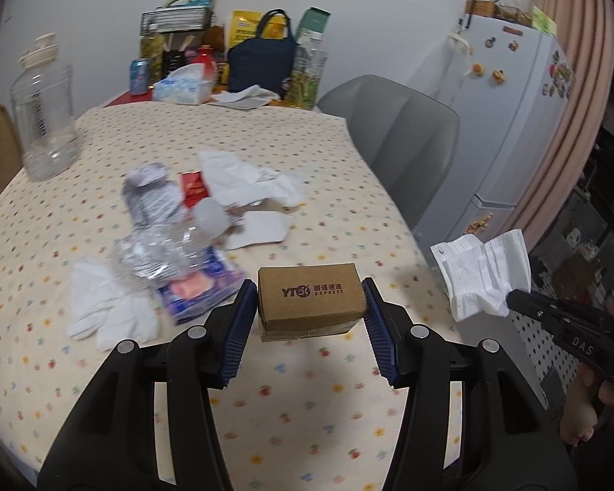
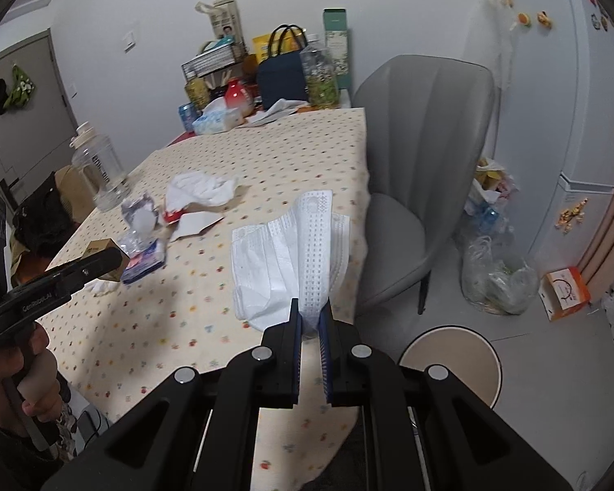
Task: Collect trash
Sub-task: 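Carry the mask over the trash bin and open the right tool while the left tool carries the box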
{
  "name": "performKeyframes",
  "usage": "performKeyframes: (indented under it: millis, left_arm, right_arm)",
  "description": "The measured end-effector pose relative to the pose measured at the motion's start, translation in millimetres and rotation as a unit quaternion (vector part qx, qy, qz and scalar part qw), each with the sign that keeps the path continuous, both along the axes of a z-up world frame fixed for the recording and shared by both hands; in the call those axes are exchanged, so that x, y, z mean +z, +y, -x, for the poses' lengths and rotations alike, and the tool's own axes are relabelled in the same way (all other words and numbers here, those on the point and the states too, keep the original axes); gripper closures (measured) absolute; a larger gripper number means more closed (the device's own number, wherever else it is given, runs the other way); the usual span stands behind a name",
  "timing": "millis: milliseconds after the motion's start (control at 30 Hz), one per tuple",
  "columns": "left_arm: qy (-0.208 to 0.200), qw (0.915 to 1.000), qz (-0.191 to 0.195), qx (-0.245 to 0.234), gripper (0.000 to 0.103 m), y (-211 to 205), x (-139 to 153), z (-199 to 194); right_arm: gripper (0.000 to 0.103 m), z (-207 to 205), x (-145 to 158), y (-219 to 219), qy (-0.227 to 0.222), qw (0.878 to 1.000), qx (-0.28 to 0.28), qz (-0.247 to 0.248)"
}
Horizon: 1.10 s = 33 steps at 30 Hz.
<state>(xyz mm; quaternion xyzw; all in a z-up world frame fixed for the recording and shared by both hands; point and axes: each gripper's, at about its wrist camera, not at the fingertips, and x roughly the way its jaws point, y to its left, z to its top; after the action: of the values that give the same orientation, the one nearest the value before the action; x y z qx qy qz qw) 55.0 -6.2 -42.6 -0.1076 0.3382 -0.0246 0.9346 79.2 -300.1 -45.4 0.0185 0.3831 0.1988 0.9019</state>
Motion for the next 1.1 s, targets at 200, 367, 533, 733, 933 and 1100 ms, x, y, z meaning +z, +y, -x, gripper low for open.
performKeyframes:
  millis: [200, 367, 533, 733, 933, 1100]
  left_arm:
    - [0.003, 0.9996, -0.004, -0.028, 0.051, -31, -1, -21]
    - [0.013, 0.9988, -0.009, -0.047, 0.051, -54, -7, -38]
    - [0.027, 0.9973, -0.013, -0.067, 0.051, -83, -18, -56]
    - [0.048, 0.9936, -0.019, -0.101, 0.051, -121, -33, -82]
    - [0.070, 0.9903, -0.020, -0.118, 0.051, -152, -47, -111]
    - [0.089, 0.9871, -0.022, -0.131, 0.051, -175, -60, -130]
  right_arm:
    - [0.094, -7, -4, -29, 0.002, 0.999, -0.032, -0.002]
    - [0.094, -15, -16, -52, 0.012, 0.998, -0.058, -0.006]
    - [0.094, -24, -36, -81, 0.030, 0.996, -0.088, -0.011]
    - [0.094, -37, -69, -115, 0.061, 0.991, -0.120, -0.019]
    - [0.094, -53, -106, -141, 0.098, 0.984, -0.146, -0.034]
    - [0.093, -69, -141, -158, 0.131, 0.977, -0.164, -0.043]
